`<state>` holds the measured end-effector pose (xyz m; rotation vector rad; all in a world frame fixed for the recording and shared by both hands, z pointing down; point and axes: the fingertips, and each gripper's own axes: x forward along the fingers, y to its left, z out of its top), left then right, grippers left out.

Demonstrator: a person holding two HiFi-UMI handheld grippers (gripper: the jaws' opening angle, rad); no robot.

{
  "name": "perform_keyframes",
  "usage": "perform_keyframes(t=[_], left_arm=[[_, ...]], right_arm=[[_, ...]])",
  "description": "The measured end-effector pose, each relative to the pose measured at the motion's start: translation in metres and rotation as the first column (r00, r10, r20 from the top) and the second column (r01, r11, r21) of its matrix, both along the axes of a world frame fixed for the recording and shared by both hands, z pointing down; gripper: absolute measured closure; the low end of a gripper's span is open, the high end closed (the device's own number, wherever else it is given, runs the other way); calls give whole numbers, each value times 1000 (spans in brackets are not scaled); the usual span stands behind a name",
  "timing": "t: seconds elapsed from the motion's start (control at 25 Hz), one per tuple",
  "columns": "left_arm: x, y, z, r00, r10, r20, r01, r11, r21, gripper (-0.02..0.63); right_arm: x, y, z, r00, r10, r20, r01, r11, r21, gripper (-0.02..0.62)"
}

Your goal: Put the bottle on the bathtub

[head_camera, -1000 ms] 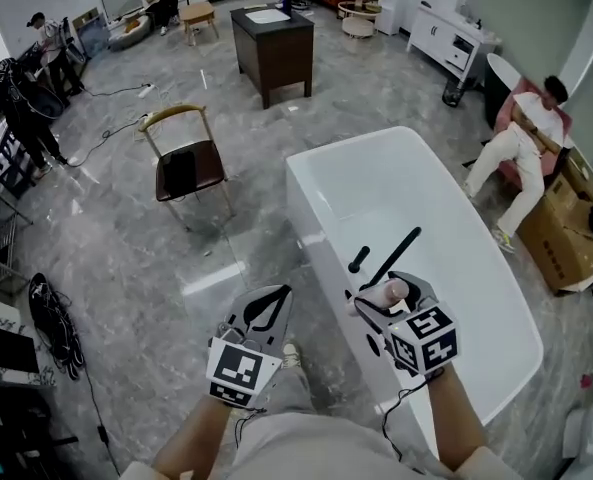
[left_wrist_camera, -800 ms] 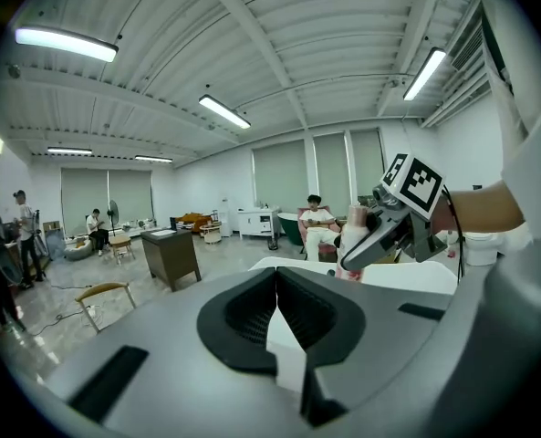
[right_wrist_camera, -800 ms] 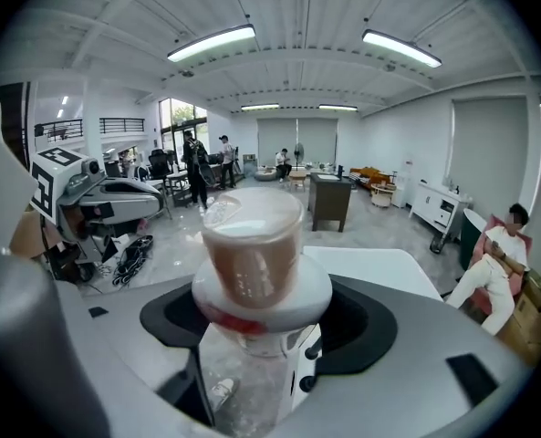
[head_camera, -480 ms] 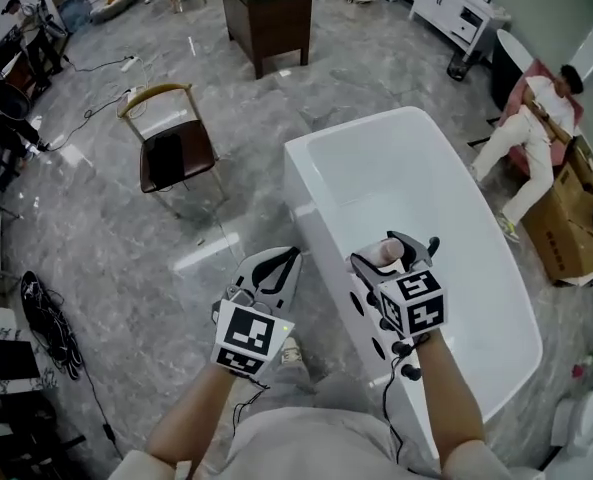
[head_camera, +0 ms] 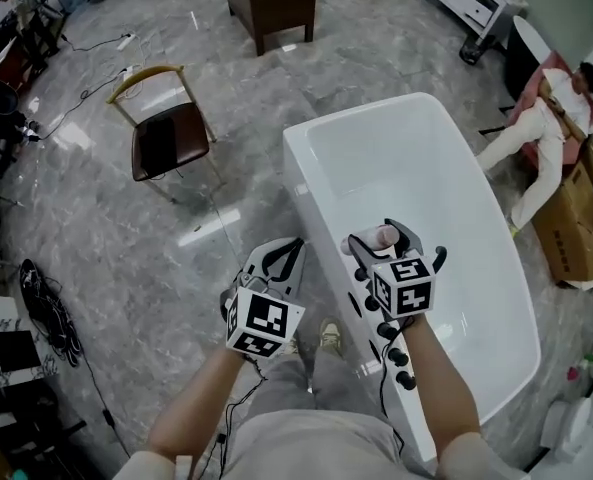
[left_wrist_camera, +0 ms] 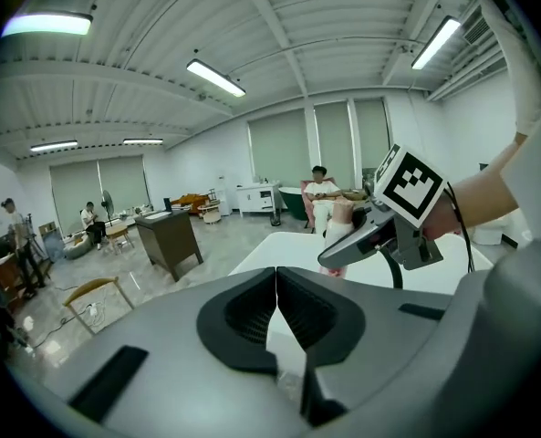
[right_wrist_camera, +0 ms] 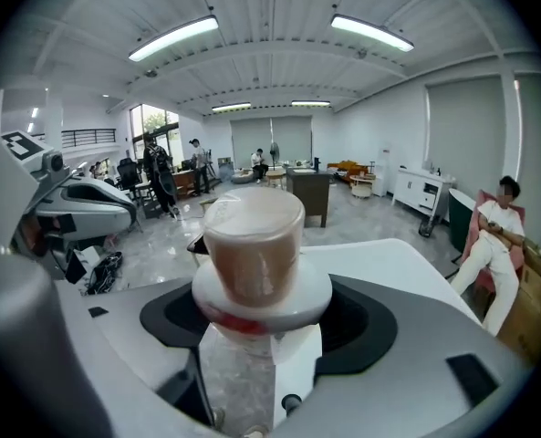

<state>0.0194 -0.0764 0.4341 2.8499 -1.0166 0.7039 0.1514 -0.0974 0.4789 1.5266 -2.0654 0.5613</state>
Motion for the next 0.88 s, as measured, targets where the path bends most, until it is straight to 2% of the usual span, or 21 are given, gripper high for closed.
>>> perform_keyframes(t=[0.36, 0.6, 0.88], left_arm=[[9, -36, 54, 996, -91, 16, 92, 994, -62, 586], [7, -56, 85, 988, -153, -23, 148, 977, -155, 586], [8, -68, 116, 994, -109, 1, 108, 984, -139, 586]], right_arm=[[6, -38, 75, 1000, 14, 2, -14, 999, -31, 239], [5, -59, 123, 1000, 3, -5, -3, 998, -59, 239], [16, -80, 159, 997, 67, -41, -70, 994, -79, 239]])
